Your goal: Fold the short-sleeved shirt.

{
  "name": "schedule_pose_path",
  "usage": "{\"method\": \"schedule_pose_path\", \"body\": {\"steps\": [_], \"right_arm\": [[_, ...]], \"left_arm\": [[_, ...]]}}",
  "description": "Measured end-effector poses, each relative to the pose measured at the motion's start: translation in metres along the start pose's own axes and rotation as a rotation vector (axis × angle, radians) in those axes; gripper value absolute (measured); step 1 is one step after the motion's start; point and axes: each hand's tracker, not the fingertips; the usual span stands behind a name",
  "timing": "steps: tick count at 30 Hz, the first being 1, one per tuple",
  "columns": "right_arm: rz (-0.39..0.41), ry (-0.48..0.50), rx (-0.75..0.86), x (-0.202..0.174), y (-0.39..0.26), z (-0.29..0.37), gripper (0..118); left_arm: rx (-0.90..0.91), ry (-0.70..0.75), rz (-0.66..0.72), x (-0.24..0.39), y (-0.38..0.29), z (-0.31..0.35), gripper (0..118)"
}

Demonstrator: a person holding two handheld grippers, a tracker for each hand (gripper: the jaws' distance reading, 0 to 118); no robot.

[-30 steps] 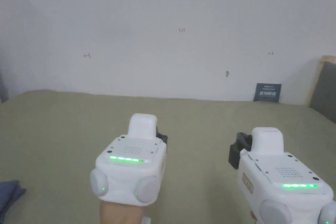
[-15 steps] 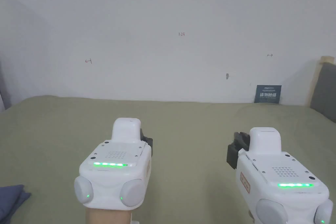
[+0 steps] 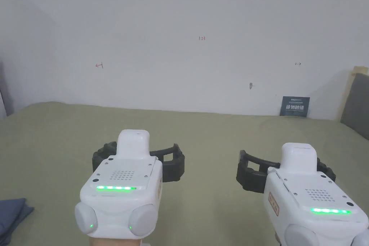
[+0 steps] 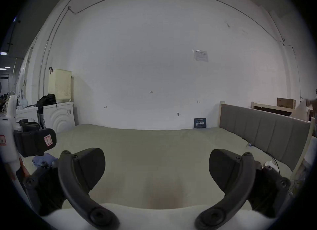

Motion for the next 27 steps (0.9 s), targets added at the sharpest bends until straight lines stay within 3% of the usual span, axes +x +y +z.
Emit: {"method": "schedule_pose_path", "body": {"steps": [12, 16, 20, 27], "right_arm": [[-0.011, 0.002, 0.016, -0.006, 0.007, 0.016, 118], [-0.056, 0.015, 0.025, -0.007, 0.01, 0.021, 118], [-0.02, 0.026, 0.022, -0.009, 0.011, 0.022, 118], [-0.015, 0.021, 0.02, -0.009, 0.009, 0.025, 118]], "left_arm": [[0.046, -0.009, -0.017, -0.002, -0.001, 0.025, 118], [0.039, 0.016, -0.007, -0.002, -0.002, 0.03, 118], [0.08, 0.102, -0.065, -0.002, 0.0, 0.03, 118], [0.073, 0.061, -0.019, -0.013, 0.006, 0.036, 118]]}}
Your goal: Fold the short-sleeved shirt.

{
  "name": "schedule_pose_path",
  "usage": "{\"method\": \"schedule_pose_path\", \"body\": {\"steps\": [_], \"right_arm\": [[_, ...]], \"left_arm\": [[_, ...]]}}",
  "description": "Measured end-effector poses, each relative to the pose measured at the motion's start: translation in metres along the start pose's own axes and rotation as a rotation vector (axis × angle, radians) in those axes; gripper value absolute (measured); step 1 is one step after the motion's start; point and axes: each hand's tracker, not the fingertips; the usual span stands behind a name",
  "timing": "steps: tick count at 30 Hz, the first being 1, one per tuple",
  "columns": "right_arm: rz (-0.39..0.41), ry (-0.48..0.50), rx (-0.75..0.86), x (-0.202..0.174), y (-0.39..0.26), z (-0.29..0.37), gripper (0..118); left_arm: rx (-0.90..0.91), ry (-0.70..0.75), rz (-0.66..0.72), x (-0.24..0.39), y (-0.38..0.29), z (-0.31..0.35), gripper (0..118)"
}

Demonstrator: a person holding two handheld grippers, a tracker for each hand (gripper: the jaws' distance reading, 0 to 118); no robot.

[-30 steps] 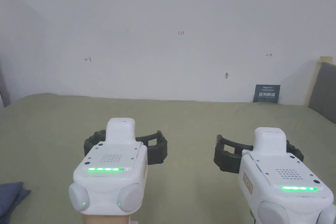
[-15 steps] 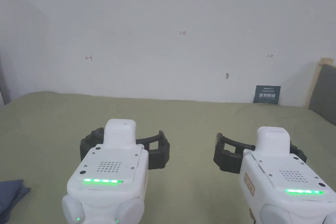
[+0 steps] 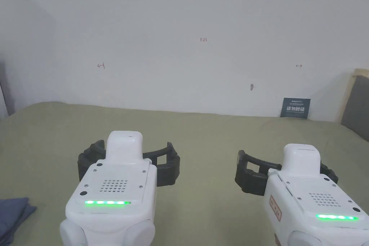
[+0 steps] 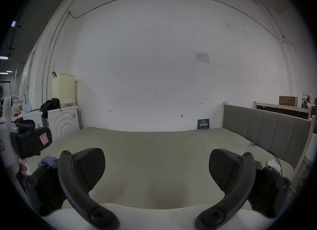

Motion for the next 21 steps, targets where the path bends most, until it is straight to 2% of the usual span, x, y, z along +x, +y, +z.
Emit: {"method": "schedule_pose_path", "body": {"steps": [3, 12, 21], "right_arm": [[-0.004, -0.001, 0.004, -0.0013, -0.0004, 0.0011, 118], [0.042, -0.004, 0.0, -0.0046, -0.0041, 0.0039, 118], [0.047, 0.029, 0.002, -0.0063, -0.0014, 0.0025, 118]], "left_arm": [[0.004, -0.007, -0.034, 0.005, -0.0006, 0.0035, 118], [-0.057, -0.008, -0.026, 0.004, 0.0005, -0.0012, 118], [-0.078, -0.016, -0.033, 0.0023, -0.0084, 0.0007, 118]]}}
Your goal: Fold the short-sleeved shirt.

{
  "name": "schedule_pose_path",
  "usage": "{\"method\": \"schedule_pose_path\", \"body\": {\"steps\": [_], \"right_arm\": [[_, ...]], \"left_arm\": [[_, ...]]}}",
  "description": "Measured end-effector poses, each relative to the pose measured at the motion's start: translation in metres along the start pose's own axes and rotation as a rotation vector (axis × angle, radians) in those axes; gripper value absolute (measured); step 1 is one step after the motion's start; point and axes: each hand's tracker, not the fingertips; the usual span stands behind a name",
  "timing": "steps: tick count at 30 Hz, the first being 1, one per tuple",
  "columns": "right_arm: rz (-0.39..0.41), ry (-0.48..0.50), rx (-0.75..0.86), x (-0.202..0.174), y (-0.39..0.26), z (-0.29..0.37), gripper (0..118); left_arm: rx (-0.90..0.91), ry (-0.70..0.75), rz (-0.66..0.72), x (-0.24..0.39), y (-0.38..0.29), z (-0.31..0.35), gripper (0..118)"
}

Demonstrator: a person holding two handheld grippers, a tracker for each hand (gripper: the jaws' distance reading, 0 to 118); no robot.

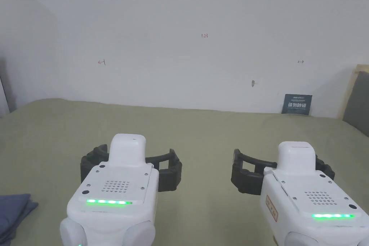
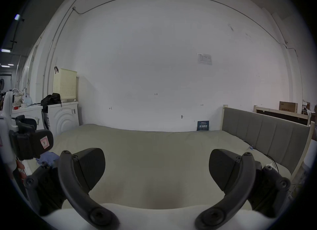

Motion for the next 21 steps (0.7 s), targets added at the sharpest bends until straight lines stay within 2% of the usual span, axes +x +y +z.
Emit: {"method": "schedule_pose_path", "body": {"steps": [5, 8, 11, 13, 16, 21], "right_arm": [[0.056, -0.046, -0.052, -0.001, 0.0, -0.008, 118], [0.089, -0.036, -0.071, -0.002, 0.001, -0.007, 118], [0.044, -0.017, -0.055, -0.001, 0.003, -0.006, 118], [-0.003, -0.055, -0.097, -0.002, 0.006, -0.01, 118], [0.007, -0.106, -0.133, -0.006, 0.005, -0.015, 118], [0.014, -0.057, -0.119, -0.001, -0.001, -0.015, 118]], "left_arm": [[-0.053, 0.009, 0.033, -0.006, 0.0, -0.003, 118], [-0.06, 0.006, 0.058, -0.008, -0.001, -0.003, 118], [-0.083, 0.008, 0.058, -0.007, -0.001, -0.004, 118], [-0.084, 0.004, 0.058, -0.007, -0.001, -0.004, 118], [-0.083, 0.001, 0.052, -0.006, -0.001, -0.004, 118], [-0.096, -0.018, 0.068, -0.005, 0.0, -0.003, 118]]}}
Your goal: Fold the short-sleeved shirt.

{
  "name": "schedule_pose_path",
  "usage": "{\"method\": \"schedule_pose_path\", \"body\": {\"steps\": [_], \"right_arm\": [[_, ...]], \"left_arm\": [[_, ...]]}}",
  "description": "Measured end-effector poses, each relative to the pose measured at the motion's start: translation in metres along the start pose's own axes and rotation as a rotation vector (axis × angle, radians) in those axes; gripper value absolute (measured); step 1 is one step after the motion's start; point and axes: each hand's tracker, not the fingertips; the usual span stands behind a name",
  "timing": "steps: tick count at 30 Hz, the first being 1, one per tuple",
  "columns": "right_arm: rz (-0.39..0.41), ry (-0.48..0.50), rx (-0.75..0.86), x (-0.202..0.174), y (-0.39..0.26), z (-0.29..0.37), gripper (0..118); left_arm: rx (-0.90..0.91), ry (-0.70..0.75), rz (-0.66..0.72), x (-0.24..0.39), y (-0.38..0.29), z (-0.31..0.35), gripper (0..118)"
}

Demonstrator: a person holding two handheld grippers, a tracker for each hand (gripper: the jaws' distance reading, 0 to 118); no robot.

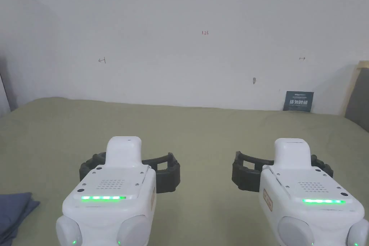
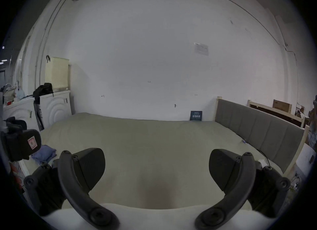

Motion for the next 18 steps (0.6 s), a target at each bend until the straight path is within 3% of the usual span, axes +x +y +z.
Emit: {"method": "schedule_pose_path", "body": {"steps": [7, 11, 18], "right_arm": [[0.068, -0.062, 0.082, -0.0079, -0.004, 0.0038, 118], [0.095, -0.039, 0.076, -0.0097, -0.0043, 0.0046, 118], [0.06, -0.009, 0.053, -0.0073, -0.0022, 0.0045, 118]], "left_arm": [[-0.01, -0.028, -0.054, 0.0086, -0.002, 0.0033, 118], [-0.014, -0.042, -0.033, 0.0083, -0.0012, 0.0041, 118], [-0.019, -0.04, -0.014, 0.0073, 0.0, 0.006, 118]]}}
